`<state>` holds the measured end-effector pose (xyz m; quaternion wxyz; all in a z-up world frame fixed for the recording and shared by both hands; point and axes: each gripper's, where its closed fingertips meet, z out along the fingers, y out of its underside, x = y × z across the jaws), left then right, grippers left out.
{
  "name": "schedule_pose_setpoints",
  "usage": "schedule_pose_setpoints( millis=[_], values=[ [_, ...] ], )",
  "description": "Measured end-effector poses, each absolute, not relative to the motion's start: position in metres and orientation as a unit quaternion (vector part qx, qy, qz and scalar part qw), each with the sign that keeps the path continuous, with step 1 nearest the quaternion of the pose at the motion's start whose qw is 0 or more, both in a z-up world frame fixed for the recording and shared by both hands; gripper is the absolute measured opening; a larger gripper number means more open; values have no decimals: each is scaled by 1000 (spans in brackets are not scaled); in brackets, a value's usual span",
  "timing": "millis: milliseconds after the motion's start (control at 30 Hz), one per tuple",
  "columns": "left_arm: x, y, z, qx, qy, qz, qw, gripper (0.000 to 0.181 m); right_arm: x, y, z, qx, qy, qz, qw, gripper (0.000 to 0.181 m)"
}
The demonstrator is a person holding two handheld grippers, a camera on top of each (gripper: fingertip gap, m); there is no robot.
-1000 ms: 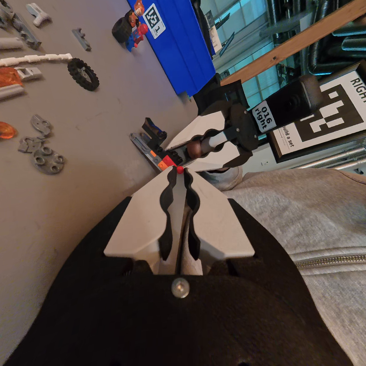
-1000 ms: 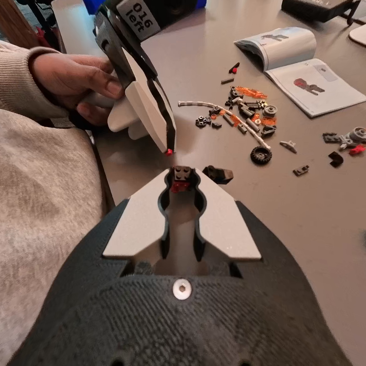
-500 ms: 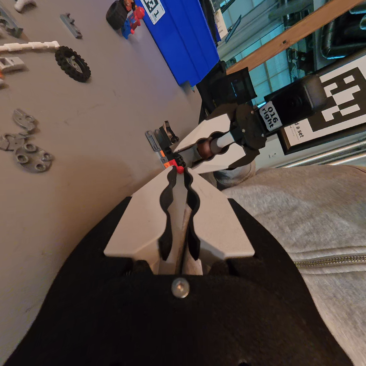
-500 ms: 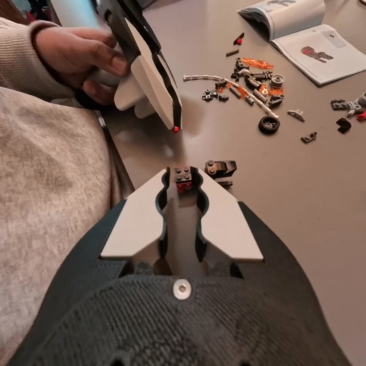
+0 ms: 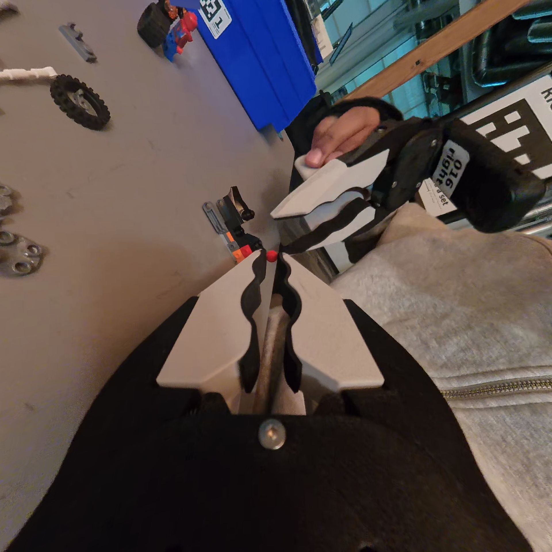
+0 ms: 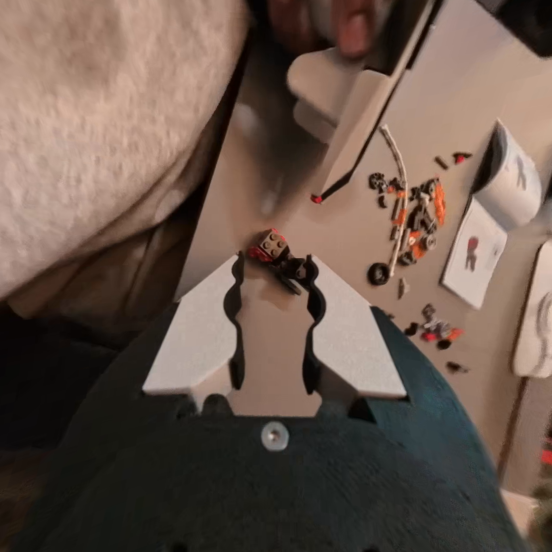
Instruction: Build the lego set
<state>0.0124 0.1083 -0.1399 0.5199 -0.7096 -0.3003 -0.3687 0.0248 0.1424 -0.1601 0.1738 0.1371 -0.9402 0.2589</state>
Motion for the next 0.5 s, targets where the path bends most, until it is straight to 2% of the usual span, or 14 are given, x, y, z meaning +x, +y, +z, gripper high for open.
schedule_pose_setpoints(
  millis=[267, 400, 500],
  values=[
    [12, 102, -139, -699, -305, -373, 529, 4, 28, 136, -189, 276, -949, 126, 81, 39],
    [13, 99, -140, -696, -301, -385, 527, 4, 27, 135, -196, 284, -951, 99, 65, 21],
    [13, 99, -138, -689, -296, -397, 529, 4, 23, 137, -195, 274, -954, 98, 74, 18]
  ],
)
